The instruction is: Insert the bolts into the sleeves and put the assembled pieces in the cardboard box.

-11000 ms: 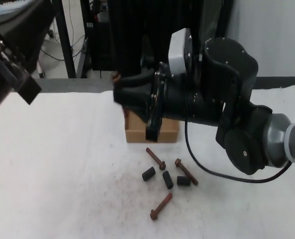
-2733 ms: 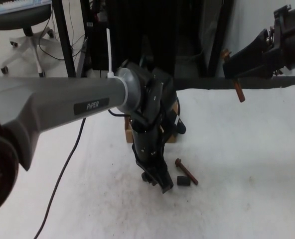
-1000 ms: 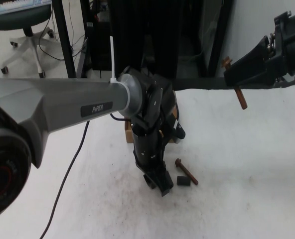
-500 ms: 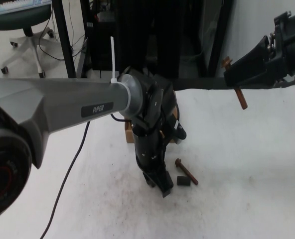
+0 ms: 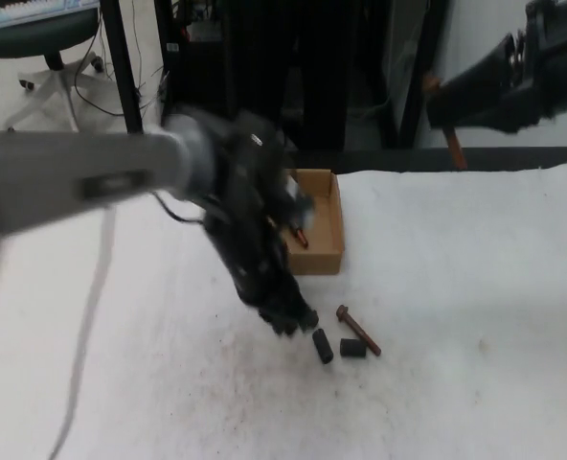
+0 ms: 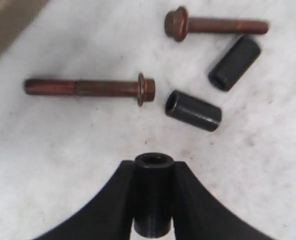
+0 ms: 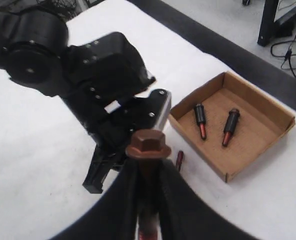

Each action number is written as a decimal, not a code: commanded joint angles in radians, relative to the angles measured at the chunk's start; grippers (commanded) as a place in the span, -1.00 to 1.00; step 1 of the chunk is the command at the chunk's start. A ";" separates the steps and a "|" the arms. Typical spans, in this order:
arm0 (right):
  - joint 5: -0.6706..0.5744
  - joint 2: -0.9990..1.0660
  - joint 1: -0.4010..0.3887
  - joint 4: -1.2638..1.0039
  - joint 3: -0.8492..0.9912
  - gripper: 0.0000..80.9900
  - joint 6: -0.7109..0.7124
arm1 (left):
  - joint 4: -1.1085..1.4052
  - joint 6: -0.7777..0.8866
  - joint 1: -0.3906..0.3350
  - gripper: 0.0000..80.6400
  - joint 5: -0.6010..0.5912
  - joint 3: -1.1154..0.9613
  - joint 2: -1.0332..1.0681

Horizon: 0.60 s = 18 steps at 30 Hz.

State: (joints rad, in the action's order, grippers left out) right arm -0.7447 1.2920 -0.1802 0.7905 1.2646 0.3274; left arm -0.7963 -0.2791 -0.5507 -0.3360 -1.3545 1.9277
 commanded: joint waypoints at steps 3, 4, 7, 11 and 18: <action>-0.140 -0.014 0.005 -0.162 -0.031 -0.98 -0.116 | 0.317 0.165 0.086 -0.99 -0.227 0.246 -0.357; -0.162 -0.014 0.005 -0.224 -0.054 -0.98 -0.161 | 0.405 0.202 0.101 -0.99 -0.255 0.309 -0.425; -0.178 -0.014 0.005 -0.450 -0.142 -0.98 -0.305 | 0.691 0.352 0.140 -0.99 -0.286 0.497 -0.634; -0.182 -0.014 0.002 -0.864 -0.284 -0.98 -0.582 | 1.113 0.518 0.176 -0.99 -0.286 0.756 -0.838; -0.168 0.009 -0.056 -1.723 -0.467 -0.98 -1.088 | 1.543 0.699 0.191 -0.99 -0.337 1.065 -0.974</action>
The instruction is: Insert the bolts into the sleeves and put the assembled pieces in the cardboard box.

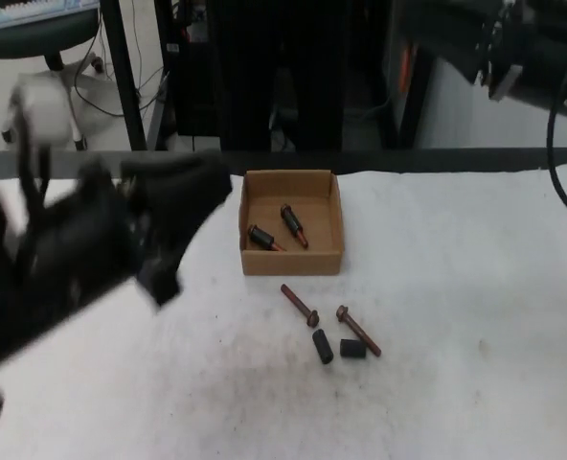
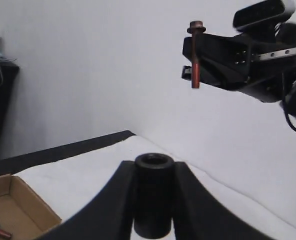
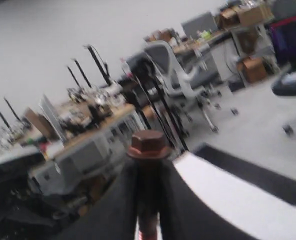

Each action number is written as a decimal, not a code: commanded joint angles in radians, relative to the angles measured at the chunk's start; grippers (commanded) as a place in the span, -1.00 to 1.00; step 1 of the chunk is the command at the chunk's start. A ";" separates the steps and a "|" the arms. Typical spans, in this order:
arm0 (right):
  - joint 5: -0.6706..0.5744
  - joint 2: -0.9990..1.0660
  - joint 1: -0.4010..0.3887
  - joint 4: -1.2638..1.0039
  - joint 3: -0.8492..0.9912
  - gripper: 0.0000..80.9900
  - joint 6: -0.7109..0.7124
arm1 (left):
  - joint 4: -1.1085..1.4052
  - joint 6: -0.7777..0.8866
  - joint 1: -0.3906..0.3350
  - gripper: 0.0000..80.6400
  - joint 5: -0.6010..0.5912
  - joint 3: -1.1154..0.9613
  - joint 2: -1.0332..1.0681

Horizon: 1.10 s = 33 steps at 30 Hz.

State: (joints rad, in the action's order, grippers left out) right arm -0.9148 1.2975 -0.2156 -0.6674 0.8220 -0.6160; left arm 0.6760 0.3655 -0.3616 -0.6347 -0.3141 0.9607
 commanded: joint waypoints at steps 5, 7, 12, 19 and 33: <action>-0.001 0.009 -0.106 -0.372 -0.040 -0.98 -0.175 | 0.076 0.062 0.002 -0.99 -0.113 0.068 -0.007; -0.004 0.009 -0.144 -0.328 -0.040 -0.98 -0.127 | 0.077 0.053 0.002 -0.99 -0.151 0.068 -0.007; -0.004 0.009 -0.241 -0.152 -0.040 -0.98 0.070 | 0.077 0.037 0.002 -0.99 -0.189 0.068 -0.007; 0.003 0.010 -0.324 -0.016 -0.040 -0.98 0.184 | 0.077 -0.031 0.002 -0.99 -0.318 0.068 -0.007; 0.061 0.010 -0.459 -0.055 -0.040 -0.98 0.268 | 0.068 -0.097 0.002 -0.99 -0.348 0.068 -0.007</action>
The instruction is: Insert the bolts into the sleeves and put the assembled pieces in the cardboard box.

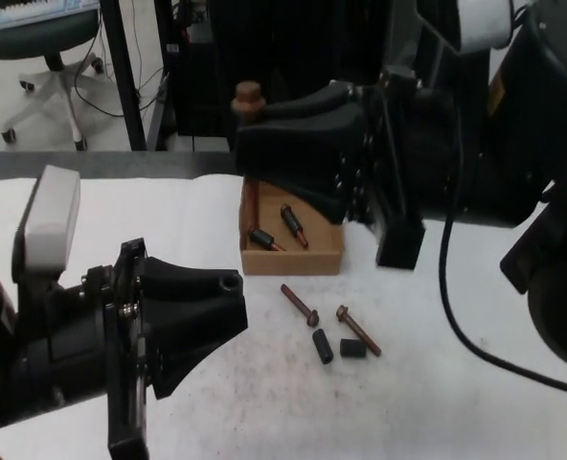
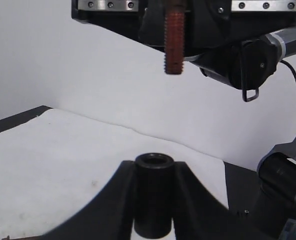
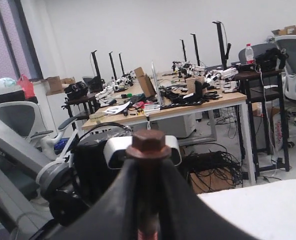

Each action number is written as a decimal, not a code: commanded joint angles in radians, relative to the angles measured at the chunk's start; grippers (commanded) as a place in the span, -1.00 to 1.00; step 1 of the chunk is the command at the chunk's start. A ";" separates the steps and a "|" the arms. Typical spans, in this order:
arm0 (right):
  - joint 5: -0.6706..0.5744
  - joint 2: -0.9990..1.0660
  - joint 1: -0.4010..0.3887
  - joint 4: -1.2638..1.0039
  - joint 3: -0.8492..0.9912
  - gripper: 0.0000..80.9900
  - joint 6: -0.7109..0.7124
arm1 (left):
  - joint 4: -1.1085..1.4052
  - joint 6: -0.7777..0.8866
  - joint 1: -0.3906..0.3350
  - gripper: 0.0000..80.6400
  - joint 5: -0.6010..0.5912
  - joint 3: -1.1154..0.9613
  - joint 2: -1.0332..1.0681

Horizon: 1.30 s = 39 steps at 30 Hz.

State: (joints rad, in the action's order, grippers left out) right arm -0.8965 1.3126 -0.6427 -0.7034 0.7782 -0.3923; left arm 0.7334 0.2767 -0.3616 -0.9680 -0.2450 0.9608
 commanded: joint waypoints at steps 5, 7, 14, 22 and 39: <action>0.080 -0.005 -0.057 -0.019 0.004 -0.98 0.146 | 0.012 -0.049 0.002 -0.99 0.025 -0.002 -0.007; 0.082 -0.005 -0.057 -0.019 0.004 -0.98 0.146 | 0.012 -0.128 0.002 -0.99 0.081 -0.002 -0.007; 0.082 -0.005 -0.057 -0.019 0.004 -0.98 0.158 | 0.012 -0.340 0.002 -0.99 0.167 -0.002 -0.007; 0.150 -0.005 -0.066 -0.015 0.004 -0.98 0.202 | 0.012 -0.389 0.000 -0.99 0.167 -0.002 -0.007; 0.190 0.083 -0.090 0.027 0.004 -0.98 0.258 | 0.012 -0.389 -0.006 -0.99 0.167 -0.002 -0.007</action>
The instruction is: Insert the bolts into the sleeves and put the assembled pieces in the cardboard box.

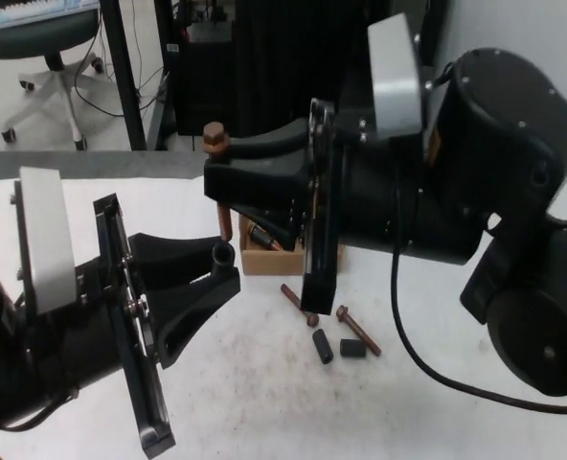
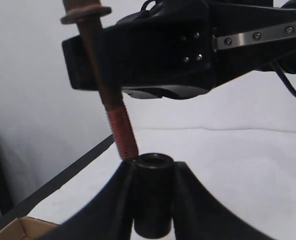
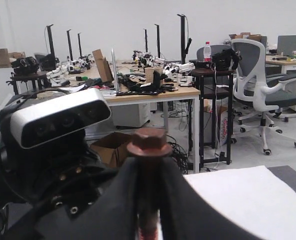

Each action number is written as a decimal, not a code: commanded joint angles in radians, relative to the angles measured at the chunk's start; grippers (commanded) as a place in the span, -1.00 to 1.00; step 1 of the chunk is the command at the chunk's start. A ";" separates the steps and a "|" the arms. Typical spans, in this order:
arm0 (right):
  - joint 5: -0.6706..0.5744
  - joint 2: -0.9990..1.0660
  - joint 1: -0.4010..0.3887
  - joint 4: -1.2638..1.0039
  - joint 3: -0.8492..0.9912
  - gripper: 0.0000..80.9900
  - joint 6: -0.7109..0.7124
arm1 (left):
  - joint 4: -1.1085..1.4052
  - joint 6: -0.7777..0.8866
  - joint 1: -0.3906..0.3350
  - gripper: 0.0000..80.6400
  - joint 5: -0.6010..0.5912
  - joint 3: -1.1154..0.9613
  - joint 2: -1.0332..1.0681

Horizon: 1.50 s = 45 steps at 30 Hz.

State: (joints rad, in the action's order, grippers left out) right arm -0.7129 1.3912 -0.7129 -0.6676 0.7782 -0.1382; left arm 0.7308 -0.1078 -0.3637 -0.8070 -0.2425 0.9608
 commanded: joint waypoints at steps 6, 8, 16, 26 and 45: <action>0.020 0.004 -0.033 -0.022 0.004 -0.98 0.000 | 0.015 0.004 -0.003 -0.99 0.016 -0.004 -0.007; 0.020 0.004 -0.033 -0.041 0.004 -0.98 -0.003 | 0.015 0.004 -0.003 -0.99 0.034 -0.004 -0.007; 0.020 0.004 -0.033 -0.204 0.004 -0.98 -0.003 | 0.015 0.004 -0.003 -0.99 0.066 -0.004 -0.007; 0.059 0.004 -0.033 -0.122 0.004 -0.98 0.001 | 0.121 0.091 -0.003 -0.99 0.069 -0.004 -0.007; 0.063 0.004 -0.033 -0.121 -0.010 -0.98 0.001 | 0.127 0.139 -0.003 -0.99 0.119 -0.004 -0.007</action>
State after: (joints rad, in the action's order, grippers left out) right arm -0.6519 1.3977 -0.7451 -0.7915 0.7692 -0.1383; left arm 0.8385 0.0180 -0.3637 -0.6958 -0.2426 0.9608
